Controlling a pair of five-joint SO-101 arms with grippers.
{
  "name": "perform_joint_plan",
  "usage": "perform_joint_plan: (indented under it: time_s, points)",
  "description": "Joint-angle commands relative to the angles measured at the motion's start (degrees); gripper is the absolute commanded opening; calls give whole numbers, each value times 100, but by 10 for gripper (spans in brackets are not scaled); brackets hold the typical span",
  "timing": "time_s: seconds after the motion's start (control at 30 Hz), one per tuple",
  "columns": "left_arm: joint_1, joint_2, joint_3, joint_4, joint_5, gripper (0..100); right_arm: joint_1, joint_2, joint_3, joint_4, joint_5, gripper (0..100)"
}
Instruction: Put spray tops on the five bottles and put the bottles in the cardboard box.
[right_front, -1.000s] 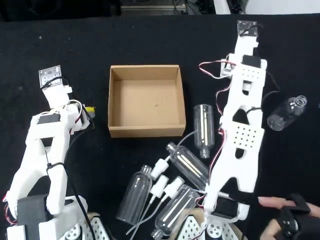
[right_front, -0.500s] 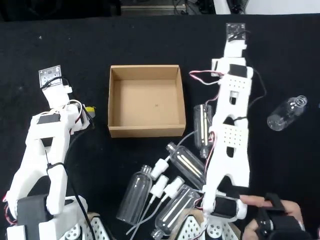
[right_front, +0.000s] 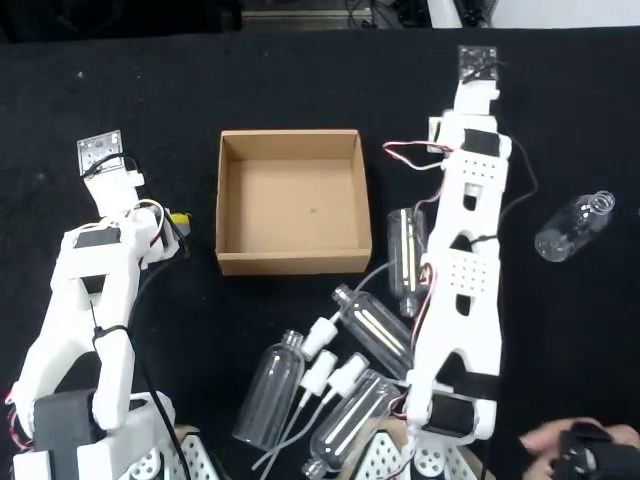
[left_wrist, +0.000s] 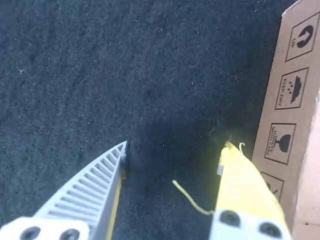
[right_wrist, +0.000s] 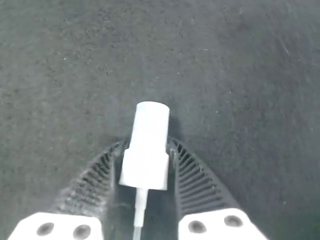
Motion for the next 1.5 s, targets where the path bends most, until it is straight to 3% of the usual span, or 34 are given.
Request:
perform_joint_plan:
  time_s: [0.0,0.13,0.67,0.93,1.27,1.47]
  points:
    - [-13,-202,-57,-88,0,270,246,-444,-303,703,-26,11]
    - [-13,-220,-57,-88,0,270,299,-963,-295,1644,18,11]
    - [-22,-246,-57,-62,18,270,343,-2035,-286,3807,18,11]
    - [-66,-246,-57,-70,0,270,527,-2158,-163,3956,-9,10]
    - [-31,-246,-57,-79,-9,270,791,-4242,3116,3851,396,10]
    - [-66,-255,-84,-88,-9,270,826,-5209,4295,3763,554,10]
